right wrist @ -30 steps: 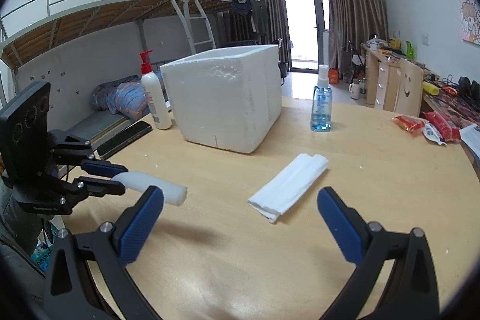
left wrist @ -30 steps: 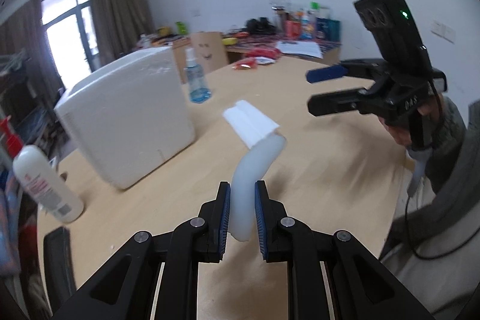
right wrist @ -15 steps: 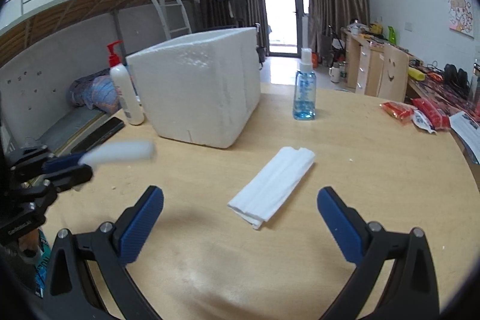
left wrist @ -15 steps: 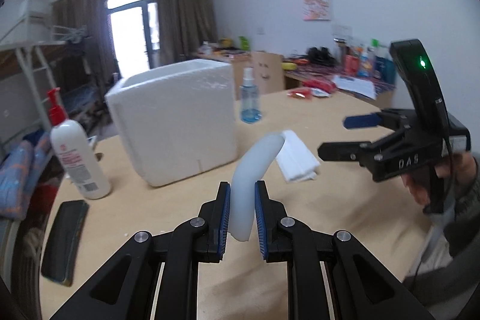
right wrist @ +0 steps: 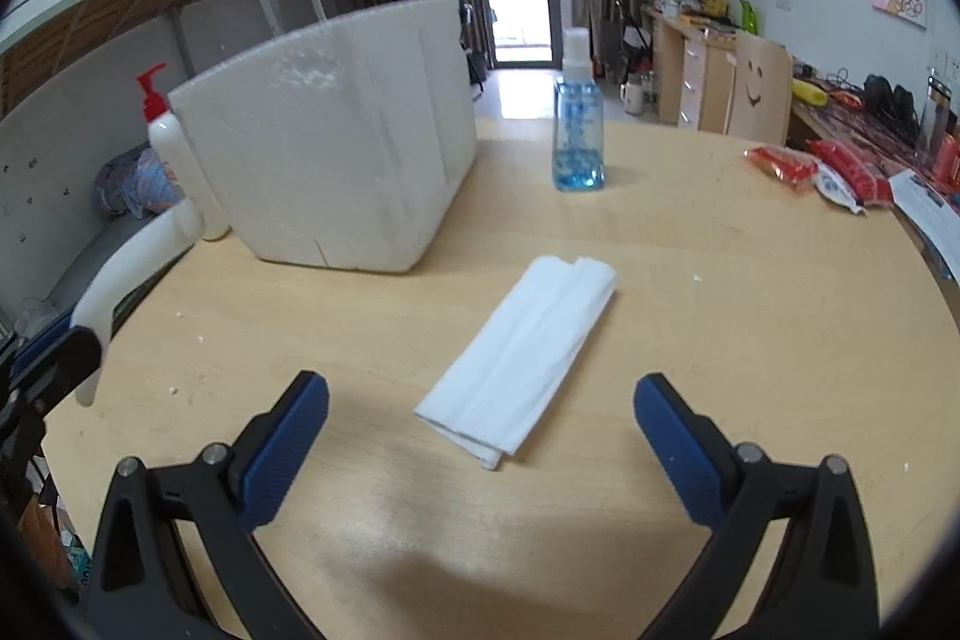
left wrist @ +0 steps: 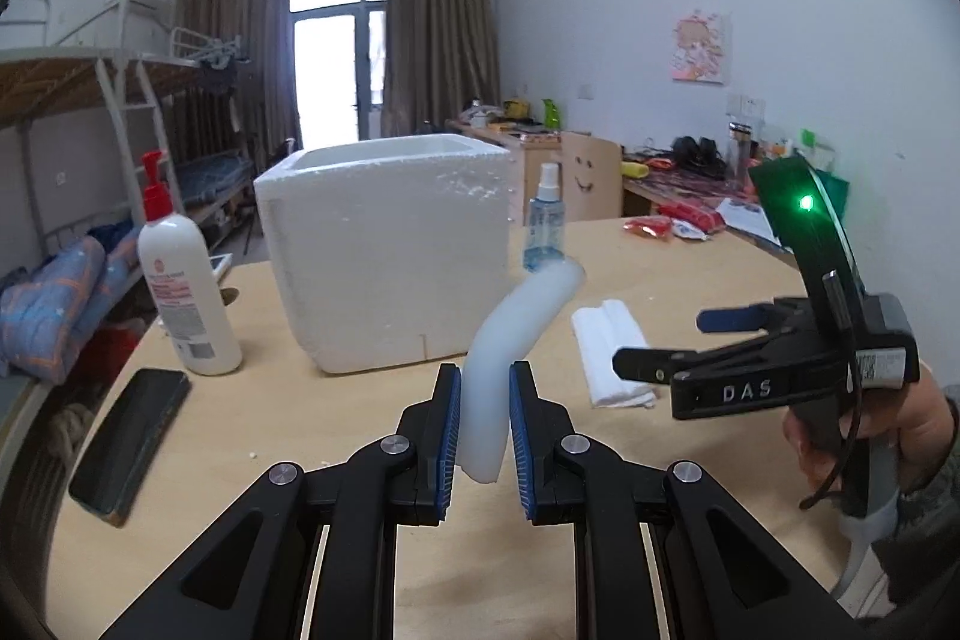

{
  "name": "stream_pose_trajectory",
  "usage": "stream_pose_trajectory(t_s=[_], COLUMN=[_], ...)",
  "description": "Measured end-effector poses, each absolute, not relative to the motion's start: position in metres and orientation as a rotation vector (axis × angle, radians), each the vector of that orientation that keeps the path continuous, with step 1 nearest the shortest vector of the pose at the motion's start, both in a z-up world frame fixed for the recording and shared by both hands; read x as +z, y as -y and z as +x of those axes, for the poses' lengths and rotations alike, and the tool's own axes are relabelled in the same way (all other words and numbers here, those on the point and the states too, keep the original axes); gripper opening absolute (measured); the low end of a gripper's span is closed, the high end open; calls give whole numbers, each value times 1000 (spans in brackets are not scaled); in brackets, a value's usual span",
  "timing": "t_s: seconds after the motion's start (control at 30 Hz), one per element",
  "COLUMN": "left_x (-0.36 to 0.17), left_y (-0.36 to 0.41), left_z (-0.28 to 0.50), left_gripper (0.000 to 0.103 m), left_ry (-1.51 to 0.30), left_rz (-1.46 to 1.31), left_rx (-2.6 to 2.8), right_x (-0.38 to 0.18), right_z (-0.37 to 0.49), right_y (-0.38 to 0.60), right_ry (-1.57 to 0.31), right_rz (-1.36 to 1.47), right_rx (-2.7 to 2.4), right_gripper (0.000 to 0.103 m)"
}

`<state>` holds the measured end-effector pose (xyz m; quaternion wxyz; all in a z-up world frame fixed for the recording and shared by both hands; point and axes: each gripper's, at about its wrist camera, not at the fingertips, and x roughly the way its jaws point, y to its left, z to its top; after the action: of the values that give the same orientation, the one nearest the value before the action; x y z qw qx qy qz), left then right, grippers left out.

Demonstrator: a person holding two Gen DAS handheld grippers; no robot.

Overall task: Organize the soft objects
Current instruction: 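Hold the foam roll up with the left gripper while the right gripper approaches the folded white cloth, then close the right gripper on the folded white cloth and lift it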

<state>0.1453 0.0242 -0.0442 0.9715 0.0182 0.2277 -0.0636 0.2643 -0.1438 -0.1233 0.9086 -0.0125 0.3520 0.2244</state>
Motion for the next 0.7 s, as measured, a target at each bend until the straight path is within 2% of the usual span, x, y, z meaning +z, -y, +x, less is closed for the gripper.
stream_pose_trajectory(t_s=[0.17,0.43,0.5,0.7], left_x=[-48,-54,-54,-55], left_y=[-30,-37,-36,-40], left_z=[150,158,159,163], left_gripper=[18,18,18,18], left_ry=[-467,-497,-496,-493], left_rz=[8,-17,-15,-26], left_rx=[-86,-54,-51,-43], right_x=[-132,-145,-146,-153], right_z=[272,281,282,286], right_y=[139,130,128,122], right_ry=[-783,-853,-859,-896], right_rz=[-37,-62,-70,-100], right_rx=[455,453,448,426], right_gripper=[86,81,75,68])
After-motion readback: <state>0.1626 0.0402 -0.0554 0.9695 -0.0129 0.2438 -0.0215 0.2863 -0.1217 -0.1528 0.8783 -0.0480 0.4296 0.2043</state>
